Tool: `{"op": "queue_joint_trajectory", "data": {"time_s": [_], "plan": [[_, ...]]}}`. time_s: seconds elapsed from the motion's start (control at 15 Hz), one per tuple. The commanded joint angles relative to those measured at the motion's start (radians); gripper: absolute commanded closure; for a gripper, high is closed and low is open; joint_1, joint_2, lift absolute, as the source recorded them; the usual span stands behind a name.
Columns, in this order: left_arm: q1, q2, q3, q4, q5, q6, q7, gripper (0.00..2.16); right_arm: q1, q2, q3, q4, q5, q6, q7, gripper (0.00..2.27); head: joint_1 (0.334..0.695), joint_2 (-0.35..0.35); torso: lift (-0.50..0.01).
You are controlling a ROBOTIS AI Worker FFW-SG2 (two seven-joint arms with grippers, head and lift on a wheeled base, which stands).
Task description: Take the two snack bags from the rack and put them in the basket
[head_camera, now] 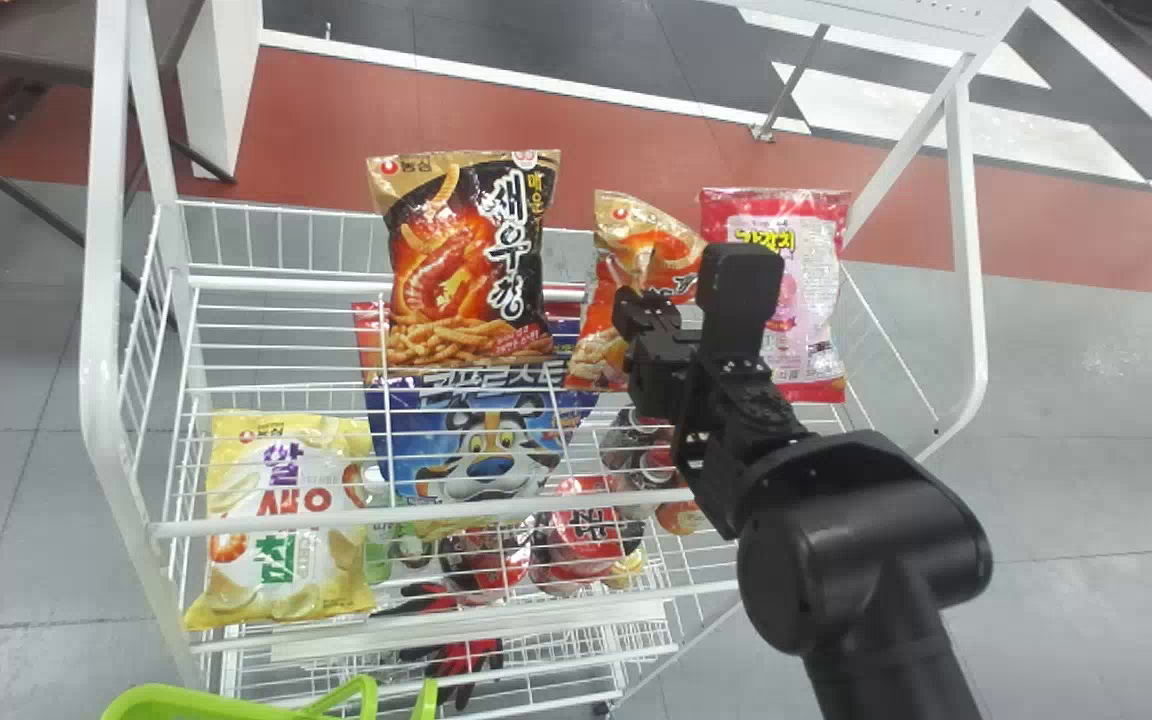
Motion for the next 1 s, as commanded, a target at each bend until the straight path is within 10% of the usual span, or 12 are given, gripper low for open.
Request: {"op": "queue_joint_trajectory", "data": {"time_s": [0.0,0.53,0.93], "plan": [[0.003,0.0,-0.004,-0.005,0.0,0.0,-0.002,1.87,0.056,-0.01,-0.027,-0.089,-0.015,0.043,-0.005,2.22,0.695,-0.35,-0.011],[-0.007,-0.011,-0.009,0.006,0.003,-0.015,0.006,1.87,0.386,-0.086,-0.201,-0.617,-0.153,0.488,0.002,2.22,0.695,-0.35,-0.011],[0.003,-0.02,-0.018,-0.006,0.018,-0.031,0.046,1.87,0.484,-0.016,-0.294,-0.72,-0.281,0.847,0.199,2.22,0.695,-0.35,-0.011]]}}
